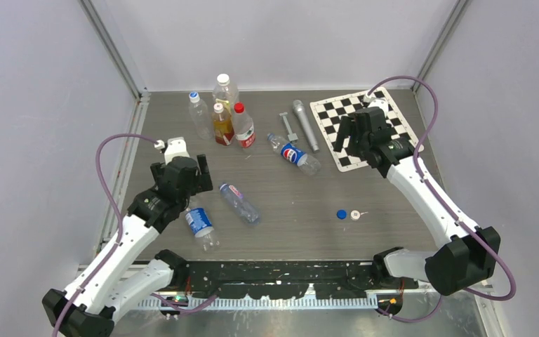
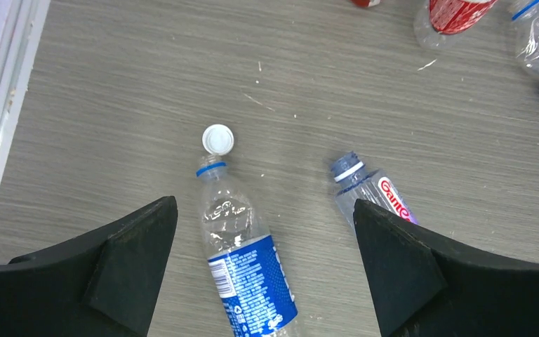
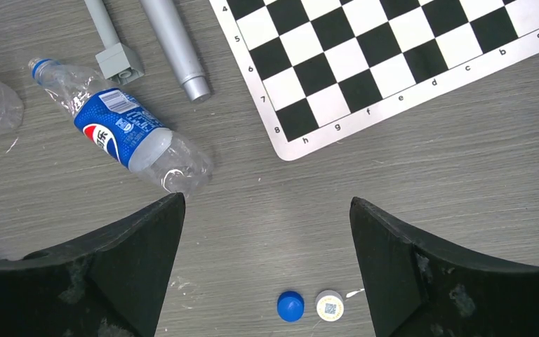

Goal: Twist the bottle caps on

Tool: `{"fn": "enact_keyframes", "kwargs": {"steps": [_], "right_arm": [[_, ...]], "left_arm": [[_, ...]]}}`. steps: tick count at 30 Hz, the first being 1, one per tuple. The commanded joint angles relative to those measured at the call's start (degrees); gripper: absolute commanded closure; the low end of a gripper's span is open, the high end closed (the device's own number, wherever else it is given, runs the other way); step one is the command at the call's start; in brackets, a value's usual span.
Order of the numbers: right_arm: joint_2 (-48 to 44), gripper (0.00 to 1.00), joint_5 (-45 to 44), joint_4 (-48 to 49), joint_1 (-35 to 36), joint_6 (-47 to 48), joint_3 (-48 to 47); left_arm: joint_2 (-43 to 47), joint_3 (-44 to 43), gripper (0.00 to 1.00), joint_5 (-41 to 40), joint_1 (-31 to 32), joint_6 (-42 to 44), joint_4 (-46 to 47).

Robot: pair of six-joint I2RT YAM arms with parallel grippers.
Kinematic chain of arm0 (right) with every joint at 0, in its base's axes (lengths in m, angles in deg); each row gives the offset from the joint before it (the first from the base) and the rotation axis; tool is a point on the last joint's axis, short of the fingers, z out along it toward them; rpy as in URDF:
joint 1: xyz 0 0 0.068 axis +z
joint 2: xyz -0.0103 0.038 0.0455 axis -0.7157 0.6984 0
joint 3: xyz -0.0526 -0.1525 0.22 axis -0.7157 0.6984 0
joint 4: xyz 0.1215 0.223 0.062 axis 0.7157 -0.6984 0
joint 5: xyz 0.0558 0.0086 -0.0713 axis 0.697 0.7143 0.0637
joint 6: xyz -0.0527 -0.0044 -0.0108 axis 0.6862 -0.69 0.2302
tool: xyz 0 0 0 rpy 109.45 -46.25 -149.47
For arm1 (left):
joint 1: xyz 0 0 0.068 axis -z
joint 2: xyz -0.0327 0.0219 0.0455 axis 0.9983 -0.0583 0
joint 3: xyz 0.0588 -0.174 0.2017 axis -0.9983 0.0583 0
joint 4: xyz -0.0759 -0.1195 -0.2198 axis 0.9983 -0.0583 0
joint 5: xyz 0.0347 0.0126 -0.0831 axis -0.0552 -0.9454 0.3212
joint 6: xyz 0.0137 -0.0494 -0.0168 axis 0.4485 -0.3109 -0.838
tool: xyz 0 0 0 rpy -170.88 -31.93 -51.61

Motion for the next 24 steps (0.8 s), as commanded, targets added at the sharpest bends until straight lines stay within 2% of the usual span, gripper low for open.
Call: {"fn": "enact_keyframes", "kwargs": {"steps": [1, 9, 15, 18, 24], "right_arm": [[-2.42, 0.07, -0.04, 2.47, -0.19, -0.74, 0.34], [-1.07, 0.06, 7.31, 2.80, -0.19, -0.07, -0.73], [-0.12, 0.07, 13.38, 6.10, -0.18, -0.67, 0.36], [0.62, 0.07, 15.09, 7.47, -0.19, -0.95, 0.80], [1.14, 0.06, 16.74, 9.15, -0.19, -1.74, 2.26]], "left_arm": [[-1.16, -1.08, 0.00, -0.01, -0.28, -4.52, -1.47], [-3.14, -0.32, 0.00, -0.65, -0.28, -10.41, -5.34], [-5.31, -0.18, 0.00, -2.59, -0.41, -19.41, -12.34], [-6.77, 0.05, 0.00, -1.09, -0.83, -24.81, -15.90], [-8.66, 2.70, 0.00, 2.52, -2.06, -30.55, -16.92]]}}
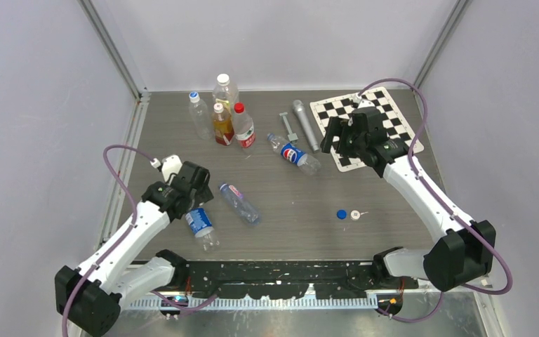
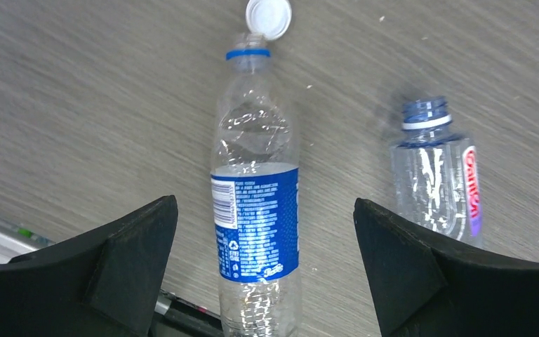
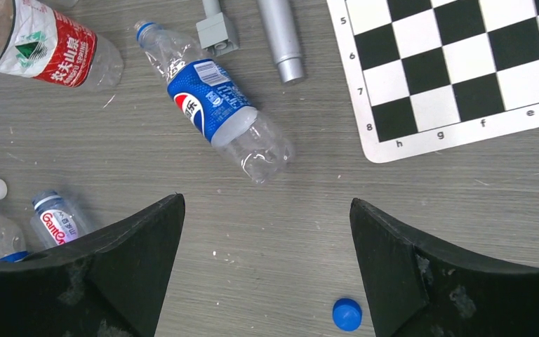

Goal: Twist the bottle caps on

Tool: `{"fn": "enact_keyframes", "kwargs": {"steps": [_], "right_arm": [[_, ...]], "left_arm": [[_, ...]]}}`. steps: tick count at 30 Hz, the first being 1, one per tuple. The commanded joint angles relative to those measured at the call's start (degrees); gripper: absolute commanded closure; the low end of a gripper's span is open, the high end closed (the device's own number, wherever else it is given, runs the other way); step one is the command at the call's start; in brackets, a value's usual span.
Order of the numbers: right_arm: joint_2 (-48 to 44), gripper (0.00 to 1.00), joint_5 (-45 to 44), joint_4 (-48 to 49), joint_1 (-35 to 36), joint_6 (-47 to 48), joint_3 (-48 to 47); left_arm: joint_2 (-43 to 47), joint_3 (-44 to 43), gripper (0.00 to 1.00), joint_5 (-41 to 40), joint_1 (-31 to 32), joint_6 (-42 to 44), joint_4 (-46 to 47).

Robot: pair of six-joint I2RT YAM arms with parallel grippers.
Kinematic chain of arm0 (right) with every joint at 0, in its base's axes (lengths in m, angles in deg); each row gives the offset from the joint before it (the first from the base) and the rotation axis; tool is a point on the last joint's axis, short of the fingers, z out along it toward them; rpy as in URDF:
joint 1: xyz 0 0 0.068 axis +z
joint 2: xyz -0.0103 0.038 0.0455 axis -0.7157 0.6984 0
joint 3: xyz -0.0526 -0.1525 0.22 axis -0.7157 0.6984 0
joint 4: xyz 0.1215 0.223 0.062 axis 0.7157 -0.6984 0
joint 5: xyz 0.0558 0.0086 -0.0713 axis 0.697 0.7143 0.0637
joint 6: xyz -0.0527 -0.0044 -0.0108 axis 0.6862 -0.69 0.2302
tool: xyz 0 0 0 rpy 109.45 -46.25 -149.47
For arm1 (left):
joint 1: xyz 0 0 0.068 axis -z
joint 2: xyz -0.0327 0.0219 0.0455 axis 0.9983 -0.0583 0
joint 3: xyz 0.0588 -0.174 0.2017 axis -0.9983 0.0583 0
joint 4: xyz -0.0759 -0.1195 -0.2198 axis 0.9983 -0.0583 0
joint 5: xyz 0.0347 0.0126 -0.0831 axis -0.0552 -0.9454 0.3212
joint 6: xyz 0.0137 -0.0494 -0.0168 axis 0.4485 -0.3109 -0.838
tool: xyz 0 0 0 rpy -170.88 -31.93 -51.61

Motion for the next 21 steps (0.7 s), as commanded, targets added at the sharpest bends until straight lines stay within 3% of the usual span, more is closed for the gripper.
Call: {"fn": "enact_keyframes", "kwargs": {"steps": [1, 13, 21], "right_arm": [[-0.35, 0.06, 2.47, 3.54, -0.19, -1.13, 1.01], [-2.05, 0.06, 2.91, 2.24, -0.24, -1.34, 4.26], [-4.52, 0.07, 2.03, 0.61, -0.19, -1.06, 6.06]], "left_arm": [[-0.83, 2.27, 0.00, 1.66, -0.86, -7.36, -2.66], [-3.23, 8.17, 0.01, 4.68, -1.90, -9.19, 4.40], [-9.69, 8.79, 0.10, 8.48, -2.11, -8.77, 9.96]]}}
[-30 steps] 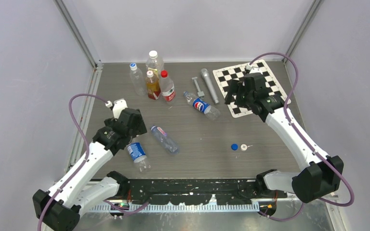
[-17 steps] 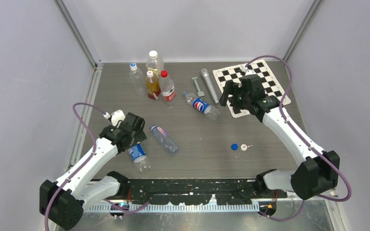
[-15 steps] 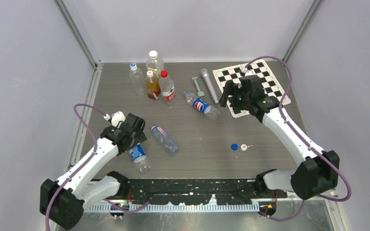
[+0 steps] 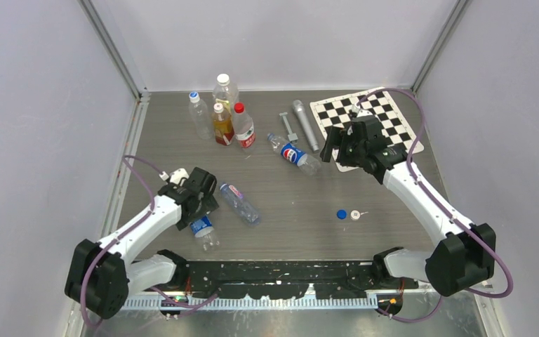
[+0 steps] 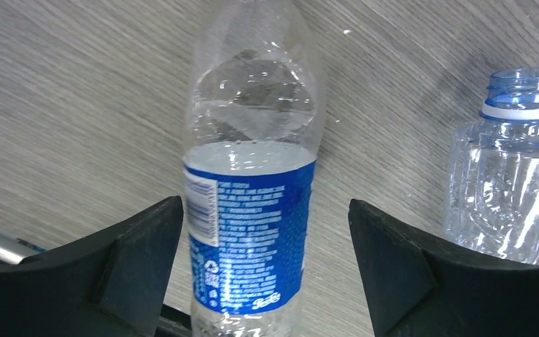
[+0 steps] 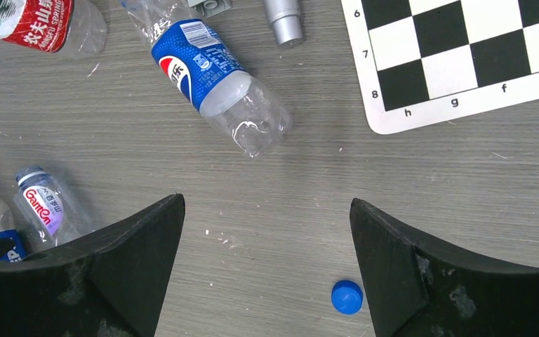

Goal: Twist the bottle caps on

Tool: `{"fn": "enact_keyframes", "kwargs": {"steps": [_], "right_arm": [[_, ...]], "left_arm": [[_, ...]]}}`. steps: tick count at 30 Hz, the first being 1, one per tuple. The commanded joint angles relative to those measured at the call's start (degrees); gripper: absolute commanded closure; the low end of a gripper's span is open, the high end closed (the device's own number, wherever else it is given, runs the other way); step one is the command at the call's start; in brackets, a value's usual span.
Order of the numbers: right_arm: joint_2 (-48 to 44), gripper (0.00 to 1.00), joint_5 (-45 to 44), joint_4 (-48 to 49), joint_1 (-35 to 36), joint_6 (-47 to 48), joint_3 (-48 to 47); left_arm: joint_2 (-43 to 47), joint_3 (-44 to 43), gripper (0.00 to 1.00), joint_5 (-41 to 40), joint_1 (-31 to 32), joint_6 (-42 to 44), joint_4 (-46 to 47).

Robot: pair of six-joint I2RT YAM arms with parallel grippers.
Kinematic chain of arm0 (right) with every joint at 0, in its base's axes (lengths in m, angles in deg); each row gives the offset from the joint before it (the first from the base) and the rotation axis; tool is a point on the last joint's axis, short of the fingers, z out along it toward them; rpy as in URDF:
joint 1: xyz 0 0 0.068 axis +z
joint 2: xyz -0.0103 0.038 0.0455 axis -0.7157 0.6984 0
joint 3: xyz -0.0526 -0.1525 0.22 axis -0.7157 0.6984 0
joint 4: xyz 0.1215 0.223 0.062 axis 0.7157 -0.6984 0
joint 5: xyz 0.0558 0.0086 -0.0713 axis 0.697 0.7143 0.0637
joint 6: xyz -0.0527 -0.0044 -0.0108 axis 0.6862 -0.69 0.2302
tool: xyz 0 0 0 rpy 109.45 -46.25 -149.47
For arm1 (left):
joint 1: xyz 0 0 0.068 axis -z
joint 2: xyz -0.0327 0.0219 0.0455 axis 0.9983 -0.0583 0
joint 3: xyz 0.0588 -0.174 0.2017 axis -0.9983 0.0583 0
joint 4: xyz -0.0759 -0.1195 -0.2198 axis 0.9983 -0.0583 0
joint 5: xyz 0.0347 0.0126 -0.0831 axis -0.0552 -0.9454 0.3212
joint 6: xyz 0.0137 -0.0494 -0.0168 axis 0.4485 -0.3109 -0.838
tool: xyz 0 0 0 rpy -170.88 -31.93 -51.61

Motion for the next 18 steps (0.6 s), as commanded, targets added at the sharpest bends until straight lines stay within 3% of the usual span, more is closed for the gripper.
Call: {"fn": "enact_keyframes", "kwargs": {"steps": [1, 9, 18], "right_arm": [[-3.79, 0.07, -0.61, -0.60, -0.19, -0.21, 0.73], [-4.66, 0.06, -1.40, -1.52, -0.19, 0.01, 1.36], [-4.10, 0.06, -0.39, -2.47, -0.19, -0.02, 0.43]], "left_arm": [[-2.70, -0.06, 0.11, 2.06, -0.34, -0.81, 4.98], [-4.77, 0.80, 0.23, 4.56, -0.34, -0.88, 8.82], [-0.28, -1.30, 0.47, 2.00, -0.34, 3.15, 6.28]]}}
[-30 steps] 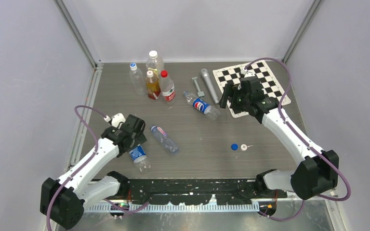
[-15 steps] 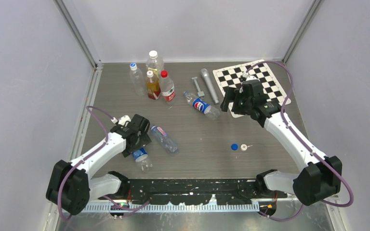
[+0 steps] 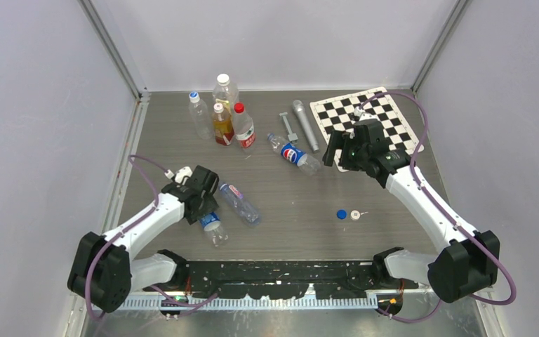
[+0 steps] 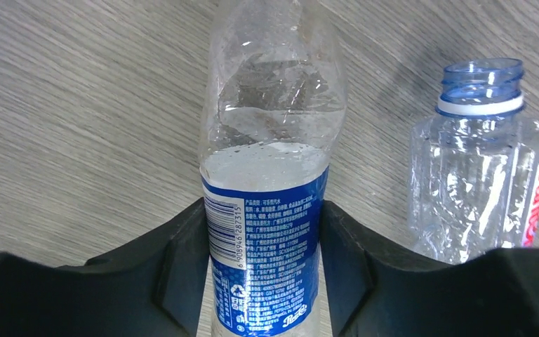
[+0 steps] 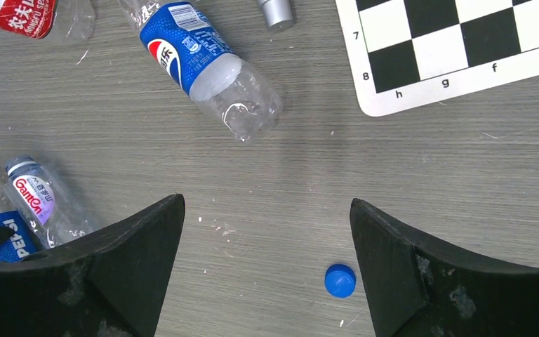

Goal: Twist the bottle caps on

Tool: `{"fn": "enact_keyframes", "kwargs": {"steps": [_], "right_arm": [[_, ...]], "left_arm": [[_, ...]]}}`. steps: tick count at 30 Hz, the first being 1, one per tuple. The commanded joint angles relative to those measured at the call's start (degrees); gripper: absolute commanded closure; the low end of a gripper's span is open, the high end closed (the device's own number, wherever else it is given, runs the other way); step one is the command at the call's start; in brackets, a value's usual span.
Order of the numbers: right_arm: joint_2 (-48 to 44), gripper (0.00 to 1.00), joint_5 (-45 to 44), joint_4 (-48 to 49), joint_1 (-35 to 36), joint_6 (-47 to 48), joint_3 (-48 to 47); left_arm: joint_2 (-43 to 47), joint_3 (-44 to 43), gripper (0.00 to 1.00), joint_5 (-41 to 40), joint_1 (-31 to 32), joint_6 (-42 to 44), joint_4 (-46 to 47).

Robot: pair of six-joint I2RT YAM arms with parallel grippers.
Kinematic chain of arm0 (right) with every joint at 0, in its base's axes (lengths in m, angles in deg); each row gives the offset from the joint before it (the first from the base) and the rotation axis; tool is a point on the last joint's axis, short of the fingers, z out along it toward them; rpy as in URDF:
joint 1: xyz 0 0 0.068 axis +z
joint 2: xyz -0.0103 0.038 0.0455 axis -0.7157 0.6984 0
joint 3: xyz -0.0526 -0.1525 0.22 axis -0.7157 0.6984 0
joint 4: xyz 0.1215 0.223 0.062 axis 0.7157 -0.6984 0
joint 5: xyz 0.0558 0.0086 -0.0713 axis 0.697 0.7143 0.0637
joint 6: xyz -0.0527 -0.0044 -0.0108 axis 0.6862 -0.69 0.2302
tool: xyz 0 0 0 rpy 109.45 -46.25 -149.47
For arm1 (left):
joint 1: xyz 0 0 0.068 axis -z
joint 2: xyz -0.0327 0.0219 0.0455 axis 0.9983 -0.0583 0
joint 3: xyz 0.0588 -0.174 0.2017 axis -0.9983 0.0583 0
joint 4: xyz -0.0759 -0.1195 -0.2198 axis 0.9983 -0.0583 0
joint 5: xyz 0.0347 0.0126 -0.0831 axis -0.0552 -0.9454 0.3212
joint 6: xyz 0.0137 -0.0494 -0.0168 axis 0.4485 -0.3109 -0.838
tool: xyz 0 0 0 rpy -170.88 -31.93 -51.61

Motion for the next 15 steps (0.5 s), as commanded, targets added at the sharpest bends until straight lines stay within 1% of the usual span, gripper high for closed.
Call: {"fn": "enact_keyframes", "kwargs": {"steps": [1, 3, 6, 9, 12, 15], "right_arm": [[-0.89, 0.06, 0.24, -0.94, -0.19, 0.05, -1.72], [-0.37, 0.06, 0.56, -3.21, -0.19, 0.68, -2.95], [0.45, 0.05, 0.91, -7.06, -0.19, 1.29, -5.22], [1.44, 0.01, 2.00, -11.55, -0.19, 0.27, -7.30], [1.86, 0.00, 4.42, -14.57, -0.19, -0.45, -9.01], [1.35, 0.00, 4.20, -17.10, -0.19, -1.35, -9.20]], "left_arm": [[5.58, -2.15, 0.49, -3.11, -0.34, 3.87, -0.82], [9.43, -2.67, 0.52, -4.25, -0.34, 6.76, -1.05], [16.91, -2.88, 0.57, -5.47, -0.34, 13.32, 0.46], [24.37, -2.35, 0.59, -5.78, -0.34, 20.63, 4.76], [31.11, -1.09, 0.59, -4.84, -0.34, 28.67, 10.84], [35.90, 0.18, 0.60, -1.58, -0.34, 38.09, 16.85]]}}
